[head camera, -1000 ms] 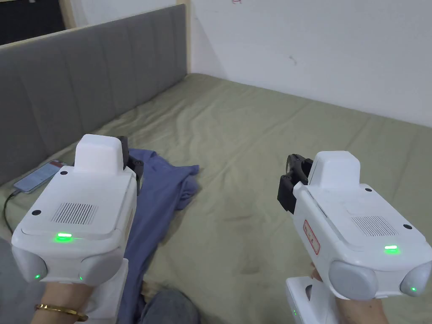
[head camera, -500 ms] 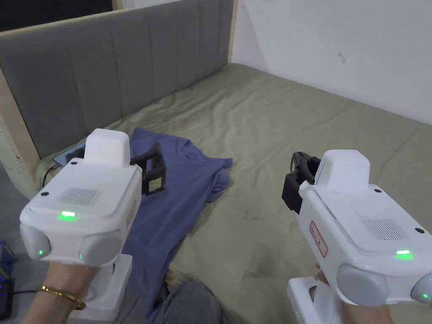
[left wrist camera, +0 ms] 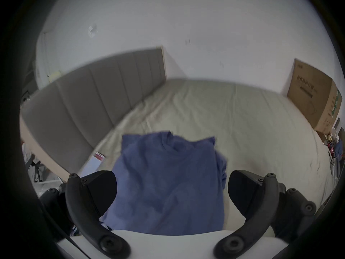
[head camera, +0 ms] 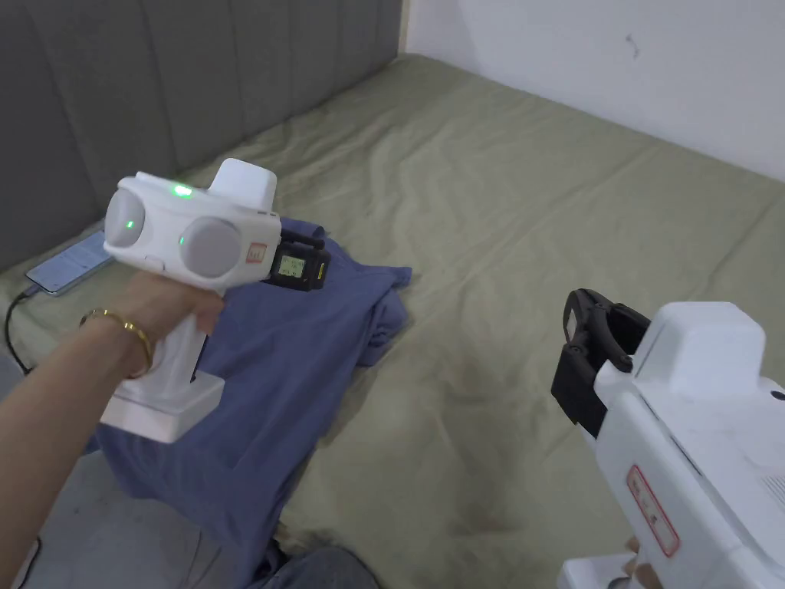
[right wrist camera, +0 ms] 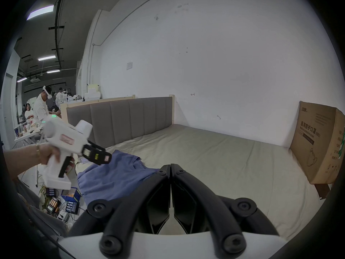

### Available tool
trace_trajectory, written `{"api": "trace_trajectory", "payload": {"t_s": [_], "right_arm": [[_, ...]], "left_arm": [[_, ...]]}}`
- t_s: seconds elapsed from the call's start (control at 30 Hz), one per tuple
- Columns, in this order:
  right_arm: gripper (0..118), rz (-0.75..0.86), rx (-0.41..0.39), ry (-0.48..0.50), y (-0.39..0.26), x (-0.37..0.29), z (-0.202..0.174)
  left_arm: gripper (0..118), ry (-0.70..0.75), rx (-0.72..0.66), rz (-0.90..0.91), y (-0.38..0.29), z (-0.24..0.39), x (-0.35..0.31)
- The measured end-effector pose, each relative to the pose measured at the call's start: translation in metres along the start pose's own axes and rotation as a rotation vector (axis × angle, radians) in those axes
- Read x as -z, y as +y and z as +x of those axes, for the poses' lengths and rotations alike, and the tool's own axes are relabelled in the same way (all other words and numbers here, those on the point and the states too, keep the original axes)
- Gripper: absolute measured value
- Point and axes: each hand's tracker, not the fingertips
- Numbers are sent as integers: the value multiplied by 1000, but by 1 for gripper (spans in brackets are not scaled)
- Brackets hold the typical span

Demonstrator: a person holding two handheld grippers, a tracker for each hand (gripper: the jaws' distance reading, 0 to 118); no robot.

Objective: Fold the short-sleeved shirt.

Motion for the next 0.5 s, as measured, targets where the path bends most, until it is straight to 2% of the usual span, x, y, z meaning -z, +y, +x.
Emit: {"api": "trace_trajectory", "payload": {"t_s": [0.13, 0.3, 0.4, 0.43, 0.47, 0.5], "right_arm": [[0, -38, 12, -22, -9, 22, 11], [0, -96, 9, -28, -24, 49, 22], [0, -125, -3, -26, -34, 61, 24], [0, -134, -6, -26, -37, 64, 24], [0, -143, -8, -25, -40, 67, 25], [0, -152, -8, -22, -44, 69, 26]], "left_arm": [[118, -52, -32, -210, 14, -6, 83], [118, -152, -41, -415, 10, -8, 152], [117, -119, -53, -428, 5, -10, 177], [109, -89, -46, -433, 3, -9, 184], [84, -67, -41, -428, 1, -9, 188], [69, -65, -44, -425, -1, -9, 191]]}}
